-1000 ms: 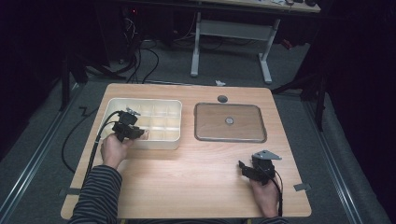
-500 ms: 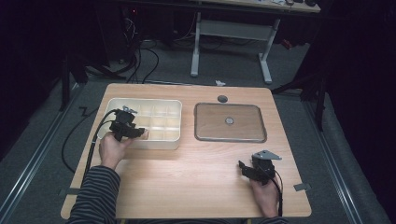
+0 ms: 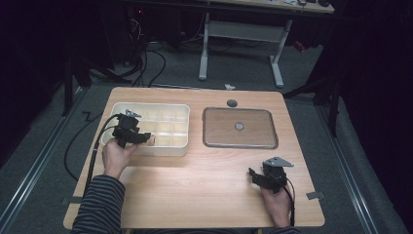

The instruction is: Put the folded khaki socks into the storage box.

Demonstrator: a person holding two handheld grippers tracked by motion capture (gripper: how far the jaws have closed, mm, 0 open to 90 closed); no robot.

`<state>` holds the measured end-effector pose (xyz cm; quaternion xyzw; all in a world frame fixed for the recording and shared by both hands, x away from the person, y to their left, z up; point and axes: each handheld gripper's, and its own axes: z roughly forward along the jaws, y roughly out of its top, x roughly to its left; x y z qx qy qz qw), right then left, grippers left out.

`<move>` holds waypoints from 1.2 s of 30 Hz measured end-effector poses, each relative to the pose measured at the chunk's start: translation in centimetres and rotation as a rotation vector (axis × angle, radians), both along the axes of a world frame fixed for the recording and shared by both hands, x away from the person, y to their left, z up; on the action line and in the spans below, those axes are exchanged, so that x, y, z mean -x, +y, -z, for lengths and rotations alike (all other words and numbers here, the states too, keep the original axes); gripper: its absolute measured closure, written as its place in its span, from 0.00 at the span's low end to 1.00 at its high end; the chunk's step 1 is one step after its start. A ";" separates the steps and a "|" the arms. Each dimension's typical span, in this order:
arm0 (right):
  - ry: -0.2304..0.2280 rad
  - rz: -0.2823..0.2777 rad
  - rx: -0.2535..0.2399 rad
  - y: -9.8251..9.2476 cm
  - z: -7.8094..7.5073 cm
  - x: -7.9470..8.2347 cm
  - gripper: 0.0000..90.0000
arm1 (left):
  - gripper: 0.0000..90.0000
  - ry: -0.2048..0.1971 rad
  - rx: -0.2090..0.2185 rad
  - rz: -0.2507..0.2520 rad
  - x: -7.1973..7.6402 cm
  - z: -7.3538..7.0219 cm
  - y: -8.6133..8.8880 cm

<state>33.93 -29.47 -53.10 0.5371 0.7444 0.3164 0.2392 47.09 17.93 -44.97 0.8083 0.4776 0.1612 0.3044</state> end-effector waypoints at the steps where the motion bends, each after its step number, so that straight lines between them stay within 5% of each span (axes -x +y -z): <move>1: 0.000 0.000 0.000 0.0 0.0 0.0 0.41 | 0.50 -0.001 0.008 -0.001 0.1 0.0 0.1; 10: 0.000 -0.001 0.001 0.0 0.0 0.0 0.41 | 0.49 -0.041 0.029 -0.019 1.1 -0.9 1.1; 18: 0.000 0.000 0.000 0.0 0.0 0.0 0.41 | 0.46 -0.026 0.065 -0.042 1.5 -1.2 1.5; 23: 0.000 -0.001 0.000 0.0 0.0 0.0 0.41 | 0.43 -0.027 0.049 -0.037 1.9 -1.4 1.5; 36: 0.000 -0.001 0.001 0.0 0.0 0.0 0.41 | 0.36 -0.058 0.083 -0.041 3.4 -1.7 1.8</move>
